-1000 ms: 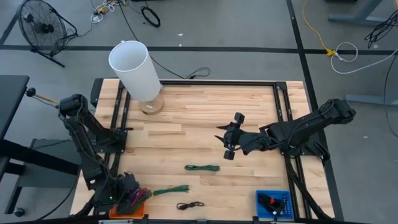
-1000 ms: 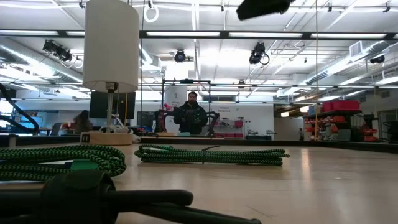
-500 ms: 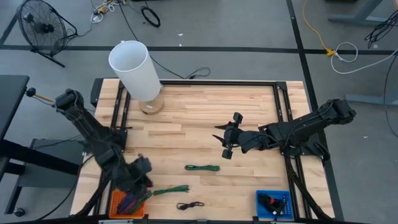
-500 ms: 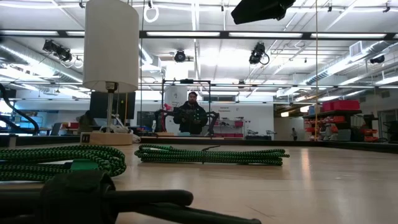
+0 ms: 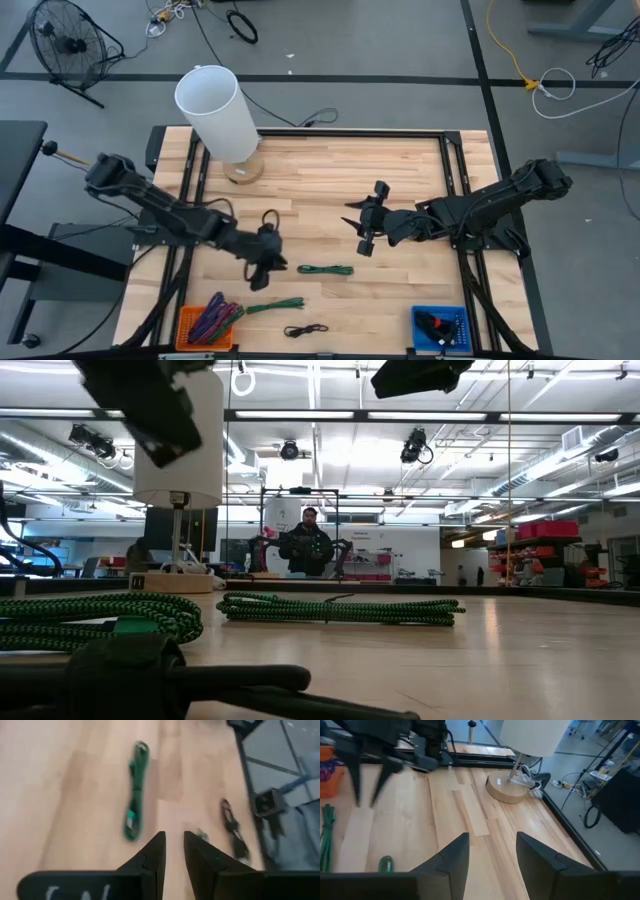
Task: Pick & Place USB Port
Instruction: Put the green patterned charger cable into the orange bin
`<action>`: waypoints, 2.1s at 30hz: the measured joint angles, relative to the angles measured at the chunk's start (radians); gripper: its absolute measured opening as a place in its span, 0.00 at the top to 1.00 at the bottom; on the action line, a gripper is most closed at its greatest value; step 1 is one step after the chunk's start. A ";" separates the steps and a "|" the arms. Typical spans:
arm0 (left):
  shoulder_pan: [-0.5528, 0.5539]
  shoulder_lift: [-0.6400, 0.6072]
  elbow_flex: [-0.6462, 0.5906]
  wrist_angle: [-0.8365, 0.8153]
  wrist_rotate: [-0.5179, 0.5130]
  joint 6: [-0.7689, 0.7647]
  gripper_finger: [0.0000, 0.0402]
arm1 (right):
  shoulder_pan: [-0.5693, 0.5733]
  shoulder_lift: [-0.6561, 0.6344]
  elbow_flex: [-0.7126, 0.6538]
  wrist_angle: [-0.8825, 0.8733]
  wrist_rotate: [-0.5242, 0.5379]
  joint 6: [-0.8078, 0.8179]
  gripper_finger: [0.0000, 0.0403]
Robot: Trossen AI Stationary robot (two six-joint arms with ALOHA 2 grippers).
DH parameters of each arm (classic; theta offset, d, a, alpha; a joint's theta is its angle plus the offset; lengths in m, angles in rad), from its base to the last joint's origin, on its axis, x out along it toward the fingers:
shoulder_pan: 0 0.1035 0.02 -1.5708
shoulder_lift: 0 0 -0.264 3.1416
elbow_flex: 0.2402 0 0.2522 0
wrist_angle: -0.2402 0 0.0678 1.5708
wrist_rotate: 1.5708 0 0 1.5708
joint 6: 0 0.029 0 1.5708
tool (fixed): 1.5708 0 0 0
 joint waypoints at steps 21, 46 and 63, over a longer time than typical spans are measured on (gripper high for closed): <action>0.089 0.407 0.229 0.089 0.023 0.282 0.82 | 0.000 0.000 0.000 0.002 -0.047 0.008 0.59; 0.098 0.490 0.257 0.085 0.031 0.248 0.76 | 0.000 0.000 0.000 0.006 -0.068 0.008 0.59; 0.104 0.586 0.256 0.150 -0.011 0.249 0.59 | 0.000 0.000 0.001 0.006 -0.068 0.008 0.59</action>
